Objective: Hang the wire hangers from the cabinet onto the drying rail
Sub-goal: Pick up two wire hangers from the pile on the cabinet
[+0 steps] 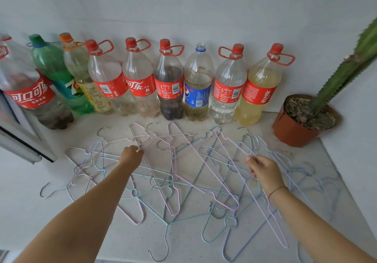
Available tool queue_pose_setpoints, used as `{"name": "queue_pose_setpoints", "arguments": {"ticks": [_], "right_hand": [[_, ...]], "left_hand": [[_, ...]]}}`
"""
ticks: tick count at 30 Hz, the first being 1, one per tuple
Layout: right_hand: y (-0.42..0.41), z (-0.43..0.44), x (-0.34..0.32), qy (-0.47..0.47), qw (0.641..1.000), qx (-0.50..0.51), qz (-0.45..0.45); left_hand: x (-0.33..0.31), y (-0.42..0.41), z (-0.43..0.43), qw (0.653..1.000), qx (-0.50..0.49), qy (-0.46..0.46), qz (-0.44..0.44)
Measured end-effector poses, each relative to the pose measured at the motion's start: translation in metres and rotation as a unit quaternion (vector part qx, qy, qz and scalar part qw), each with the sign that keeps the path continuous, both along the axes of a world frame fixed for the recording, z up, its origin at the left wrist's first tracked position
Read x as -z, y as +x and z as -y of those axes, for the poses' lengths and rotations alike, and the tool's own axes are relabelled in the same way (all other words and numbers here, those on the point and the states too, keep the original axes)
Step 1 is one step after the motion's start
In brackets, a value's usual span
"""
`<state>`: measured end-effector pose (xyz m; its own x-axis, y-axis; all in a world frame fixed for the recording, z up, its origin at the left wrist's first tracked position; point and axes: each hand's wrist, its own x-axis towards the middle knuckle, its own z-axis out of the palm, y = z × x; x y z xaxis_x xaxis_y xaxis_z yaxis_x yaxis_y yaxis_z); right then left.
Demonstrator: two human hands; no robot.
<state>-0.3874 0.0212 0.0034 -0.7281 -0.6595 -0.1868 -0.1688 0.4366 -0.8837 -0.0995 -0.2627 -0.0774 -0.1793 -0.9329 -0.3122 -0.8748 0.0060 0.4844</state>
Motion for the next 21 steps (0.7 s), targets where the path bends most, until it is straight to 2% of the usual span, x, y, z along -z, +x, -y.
{"name": "queue_pose_setpoints", "arguments": {"ticks": [3, 9, 15, 18, 21], "right_hand": [[0.002, 0.002, -0.001, -0.001, 1.000, 0.003, 0.012], [0.012, 0.001, -0.005, 0.000, 1.000, 0.000, 0.025], [0.017, -0.003, -0.006, 0.017, 1.000, -0.006, 0.022], [0.018, -0.004, -0.007, 0.015, 1.000, -0.006, 0.026], [0.018, -0.005, -0.007, 0.019, 0.999, -0.009, 0.028]], "left_hand": [[-0.006, -0.002, 0.001, 1.000, -0.006, 0.003, -0.015], [-0.002, 0.001, 0.001, 0.997, 0.034, 0.054, 0.032], [-0.004, -0.003, -0.003, 0.997, 0.022, 0.051, 0.044], [-0.006, -0.007, -0.006, 0.999, 0.001, 0.047, 0.018], [-0.010, -0.011, -0.010, 0.990, -0.049, 0.081, -0.099]]}}
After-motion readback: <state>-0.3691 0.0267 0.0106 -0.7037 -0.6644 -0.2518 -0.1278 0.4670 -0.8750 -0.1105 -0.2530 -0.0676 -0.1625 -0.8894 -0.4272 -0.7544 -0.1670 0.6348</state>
